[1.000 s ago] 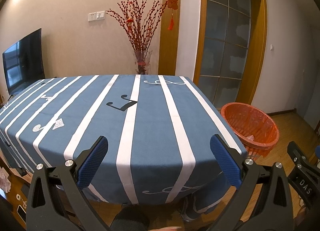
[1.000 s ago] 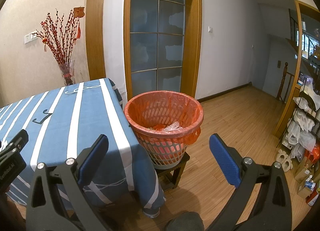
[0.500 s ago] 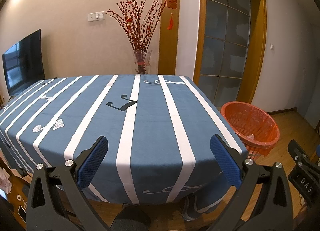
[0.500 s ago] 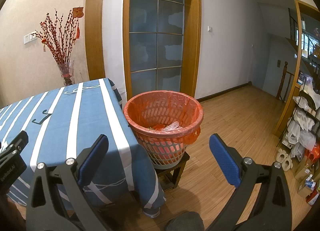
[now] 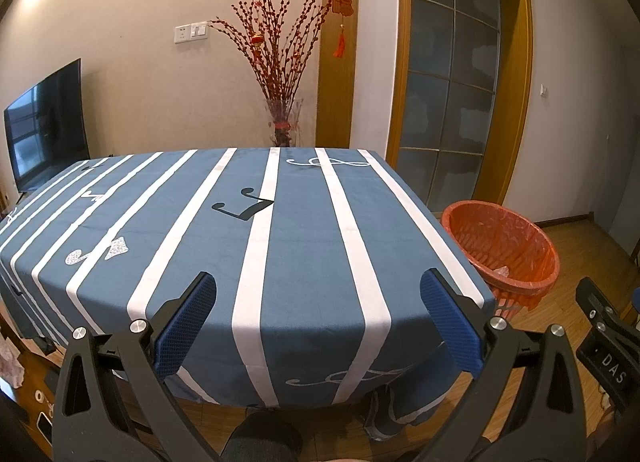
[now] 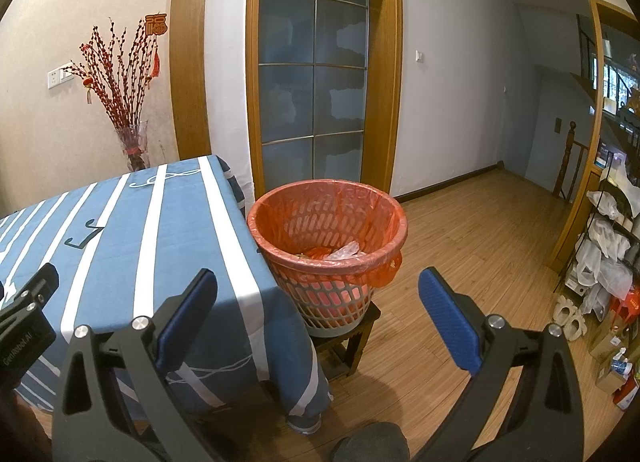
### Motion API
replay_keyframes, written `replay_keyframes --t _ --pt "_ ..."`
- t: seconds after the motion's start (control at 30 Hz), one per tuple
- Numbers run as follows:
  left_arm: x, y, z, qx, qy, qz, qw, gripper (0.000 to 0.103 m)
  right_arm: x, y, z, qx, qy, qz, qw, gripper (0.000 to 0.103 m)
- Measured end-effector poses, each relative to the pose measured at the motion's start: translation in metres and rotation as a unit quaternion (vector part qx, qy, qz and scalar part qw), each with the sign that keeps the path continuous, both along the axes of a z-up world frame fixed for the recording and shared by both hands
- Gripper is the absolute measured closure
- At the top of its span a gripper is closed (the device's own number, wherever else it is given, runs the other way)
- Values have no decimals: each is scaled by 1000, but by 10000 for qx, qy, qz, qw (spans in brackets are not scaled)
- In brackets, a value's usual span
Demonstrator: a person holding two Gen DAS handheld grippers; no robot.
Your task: Collect trash
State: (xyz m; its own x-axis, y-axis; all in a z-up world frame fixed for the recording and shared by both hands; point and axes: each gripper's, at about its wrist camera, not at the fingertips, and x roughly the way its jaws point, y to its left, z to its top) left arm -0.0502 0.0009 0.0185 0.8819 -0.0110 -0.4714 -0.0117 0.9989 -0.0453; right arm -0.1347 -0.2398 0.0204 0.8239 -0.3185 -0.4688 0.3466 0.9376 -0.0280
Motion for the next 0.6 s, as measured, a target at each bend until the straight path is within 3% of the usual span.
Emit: replay_keyframes --t 0.6 --pt "4 5 -3 47 70 -30 10000 3 0 2 -5 8 15 13 10000 4"
